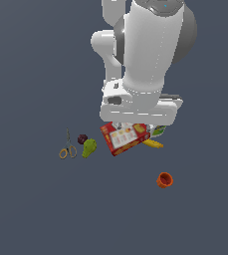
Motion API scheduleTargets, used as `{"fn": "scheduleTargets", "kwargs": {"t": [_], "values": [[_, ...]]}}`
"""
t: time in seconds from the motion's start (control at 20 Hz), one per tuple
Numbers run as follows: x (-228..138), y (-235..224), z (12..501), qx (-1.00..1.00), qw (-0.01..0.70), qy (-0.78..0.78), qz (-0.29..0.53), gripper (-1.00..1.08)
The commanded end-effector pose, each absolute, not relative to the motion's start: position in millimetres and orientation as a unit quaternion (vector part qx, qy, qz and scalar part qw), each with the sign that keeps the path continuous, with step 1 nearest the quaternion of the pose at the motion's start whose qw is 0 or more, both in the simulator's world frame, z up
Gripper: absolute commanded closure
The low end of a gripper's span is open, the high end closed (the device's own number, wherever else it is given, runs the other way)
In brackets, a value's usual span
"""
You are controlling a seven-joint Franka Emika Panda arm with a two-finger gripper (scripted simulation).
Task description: Pick up a designated object from a clutter of objects.
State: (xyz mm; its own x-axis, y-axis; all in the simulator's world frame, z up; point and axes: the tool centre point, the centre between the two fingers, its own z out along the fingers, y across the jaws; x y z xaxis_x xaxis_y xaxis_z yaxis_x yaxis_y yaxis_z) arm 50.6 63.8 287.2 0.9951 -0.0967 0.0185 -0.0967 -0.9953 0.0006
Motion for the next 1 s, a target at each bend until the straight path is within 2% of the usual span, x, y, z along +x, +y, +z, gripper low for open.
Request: {"fn": "scheduleTargets", "kwargs": {"t": [0.0, 0.95], "values": [[62.9, 75.7, 273.8, 0.997, 0.001, -0.071, 0.008, -0.92], [128.7, 174.2, 147.7, 0.971, 0.000, -0.240, 0.003, -0.92]]}}
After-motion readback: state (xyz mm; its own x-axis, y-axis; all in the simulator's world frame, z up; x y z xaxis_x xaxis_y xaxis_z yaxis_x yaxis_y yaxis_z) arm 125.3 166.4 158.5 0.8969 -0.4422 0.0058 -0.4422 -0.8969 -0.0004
